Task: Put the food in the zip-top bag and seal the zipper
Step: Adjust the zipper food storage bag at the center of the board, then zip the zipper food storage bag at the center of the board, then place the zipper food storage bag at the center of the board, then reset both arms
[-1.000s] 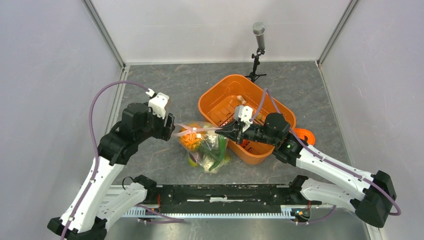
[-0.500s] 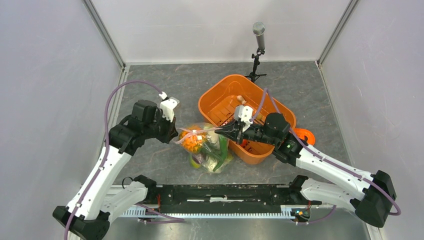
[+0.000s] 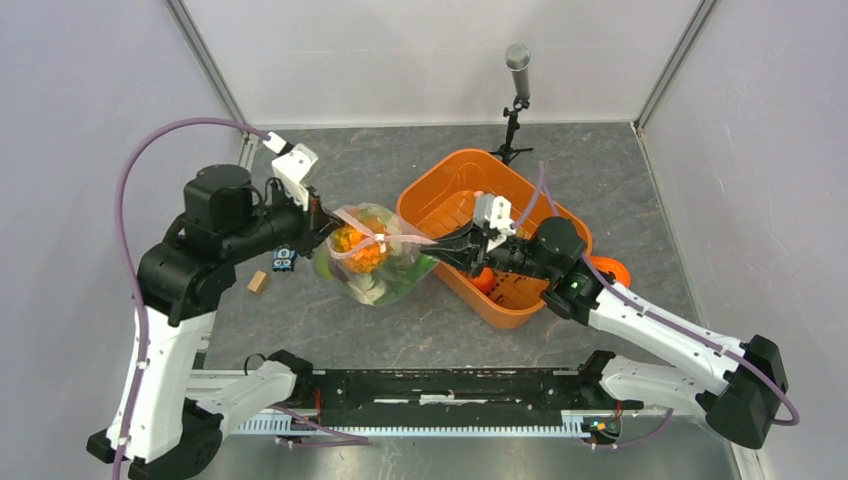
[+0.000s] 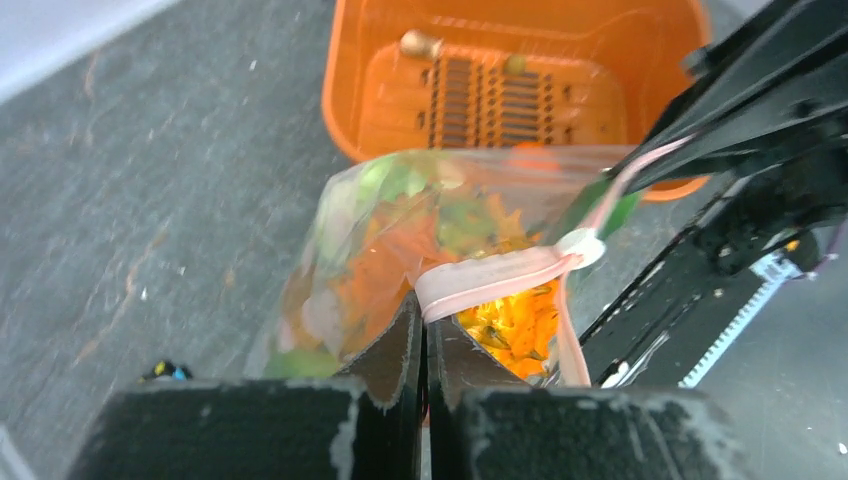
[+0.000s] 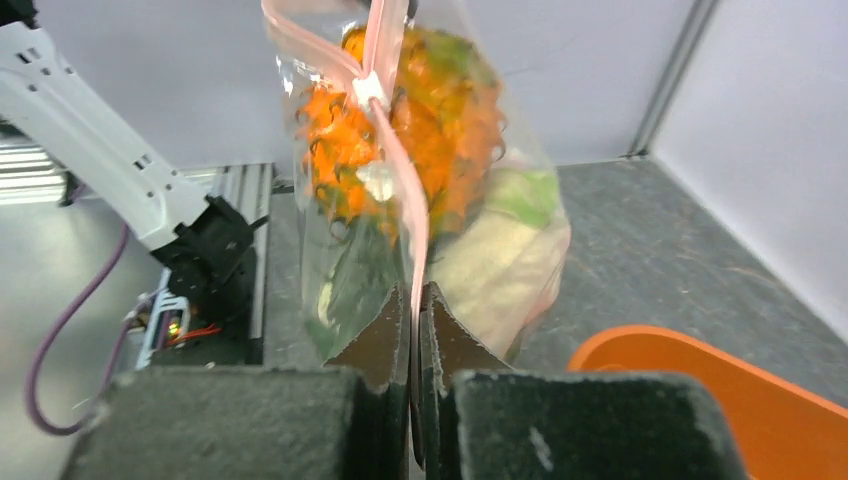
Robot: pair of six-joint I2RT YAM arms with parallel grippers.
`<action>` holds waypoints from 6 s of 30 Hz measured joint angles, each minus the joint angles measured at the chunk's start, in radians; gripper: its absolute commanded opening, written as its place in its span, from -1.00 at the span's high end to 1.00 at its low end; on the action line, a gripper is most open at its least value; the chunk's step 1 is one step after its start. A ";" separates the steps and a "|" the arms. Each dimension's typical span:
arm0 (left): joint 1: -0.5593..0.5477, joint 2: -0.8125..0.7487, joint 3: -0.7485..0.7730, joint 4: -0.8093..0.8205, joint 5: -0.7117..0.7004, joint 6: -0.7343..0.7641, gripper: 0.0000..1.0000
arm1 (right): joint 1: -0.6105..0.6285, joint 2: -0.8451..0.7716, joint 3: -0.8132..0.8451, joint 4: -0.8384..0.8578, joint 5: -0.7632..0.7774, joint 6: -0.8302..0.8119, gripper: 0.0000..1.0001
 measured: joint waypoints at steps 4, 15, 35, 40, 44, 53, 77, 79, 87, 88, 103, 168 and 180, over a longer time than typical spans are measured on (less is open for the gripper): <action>-0.003 0.047 -0.049 -0.069 -0.104 0.000 0.95 | -0.001 -0.039 -0.074 0.078 0.036 0.027 1.00; -0.001 0.087 -0.024 -0.195 -0.266 -0.001 0.96 | -0.001 0.139 0.097 -0.072 0.072 0.046 1.00; -0.011 0.068 -0.181 -0.108 -0.366 0.035 -0.63 | -0.024 0.092 -0.026 0.013 0.217 0.156 1.00; -0.003 -0.002 -0.153 -0.036 -0.243 0.067 -0.73 | -0.035 0.093 -0.026 0.014 0.179 0.153 1.00; -0.002 -0.059 -0.192 0.068 -0.082 0.117 -0.73 | -0.035 0.093 -0.026 0.014 0.139 0.142 1.00; -0.003 -0.042 -0.410 0.292 0.303 0.364 -0.39 | -0.035 0.089 -0.026 0.006 0.079 0.101 1.00; -0.005 0.078 -0.372 0.158 0.371 0.708 0.95 | -0.035 0.083 -0.026 -0.004 0.097 0.088 1.00; -0.005 0.078 -0.370 0.153 0.370 0.707 0.96 | -0.034 0.083 -0.026 -0.010 0.113 0.087 1.00; -0.011 0.069 -0.370 0.132 0.343 0.707 0.96 | -0.020 0.055 -0.032 -0.049 0.203 0.087 1.00; -0.011 0.064 -0.370 0.130 0.338 0.707 0.96 | -0.019 0.051 -0.034 -0.049 0.209 0.089 1.00; -0.022 0.008 -0.357 0.076 0.213 0.706 0.95 | -0.008 0.023 -0.058 -0.041 0.266 0.117 1.00; 0.071 -0.189 -0.532 0.521 -0.516 -0.087 -1.00 | -0.084 0.155 0.267 -0.269 0.533 -0.002 -0.96; 0.189 -0.015 -0.467 0.421 -0.502 -0.246 -1.00 | -0.234 -0.140 -0.072 -0.293 0.802 0.073 -0.96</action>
